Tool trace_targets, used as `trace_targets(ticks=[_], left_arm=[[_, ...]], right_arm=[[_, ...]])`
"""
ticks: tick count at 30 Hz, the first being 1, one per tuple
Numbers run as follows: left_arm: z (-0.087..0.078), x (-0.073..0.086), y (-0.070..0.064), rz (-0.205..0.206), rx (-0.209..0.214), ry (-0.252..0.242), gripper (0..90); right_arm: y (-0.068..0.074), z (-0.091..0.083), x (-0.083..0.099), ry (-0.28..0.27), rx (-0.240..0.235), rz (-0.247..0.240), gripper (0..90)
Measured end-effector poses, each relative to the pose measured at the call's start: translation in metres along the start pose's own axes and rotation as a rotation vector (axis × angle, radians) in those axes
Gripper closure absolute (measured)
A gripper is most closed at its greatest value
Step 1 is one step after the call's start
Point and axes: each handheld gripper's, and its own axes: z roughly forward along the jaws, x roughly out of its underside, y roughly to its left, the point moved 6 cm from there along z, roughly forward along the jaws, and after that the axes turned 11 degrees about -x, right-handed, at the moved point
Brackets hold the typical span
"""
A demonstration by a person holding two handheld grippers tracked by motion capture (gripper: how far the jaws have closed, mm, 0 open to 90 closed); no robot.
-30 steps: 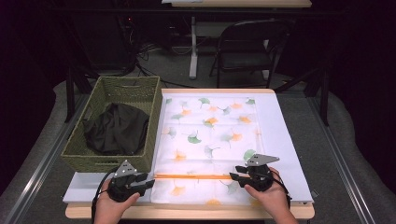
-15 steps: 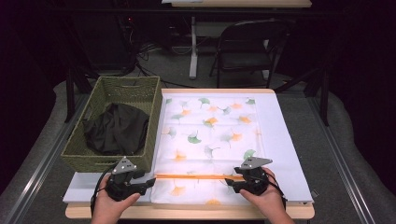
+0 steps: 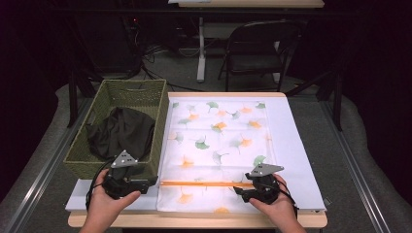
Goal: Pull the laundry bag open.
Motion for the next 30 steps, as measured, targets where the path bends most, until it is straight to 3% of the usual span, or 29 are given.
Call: trace_targets(ticks=[3, 11, 12, 19, 20, 24, 30], left_arm=[[-0.003, -0.010, 0.007, 0.007, -0.018, 0.004, 35.4], [-0.003, -0.033, 0.024, -0.025, -0.046, 0.032, 26.5], [0.005, -0.050, 0.040, -0.055, -0.049, 0.053, 26.5], [0.005, -0.050, 0.040, -0.055, -0.049, 0.053, 26.6], [0.008, -0.056, 0.048, -0.058, -0.073, 0.047, 26.6], [0.015, -0.063, 0.062, -0.084, -0.098, 0.049, 26.5], [0.029, -0.067, 0.085, -0.114, -0.153, 0.087, 26.6]], right_arm=[[0.000, -0.001, 0.000, -0.005, 0.001, 0.001, 31.5], [-0.003, -0.001, 0.001, -0.009, 0.011, 0.008, 31.0], [-0.003, -0.001, 0.001, -0.010, 0.013, 0.010, 30.8], [-0.004, -0.003, 0.001, -0.020, 0.025, 0.012, 29.6], [-0.004, -0.003, 0.001, -0.020, 0.025, 0.012, 29.6], [-0.006, -0.003, 0.002, -0.019, 0.026, 0.014, 29.4], [-0.008, -0.002, 0.002, -0.018, 0.031, 0.021, 29.3]])
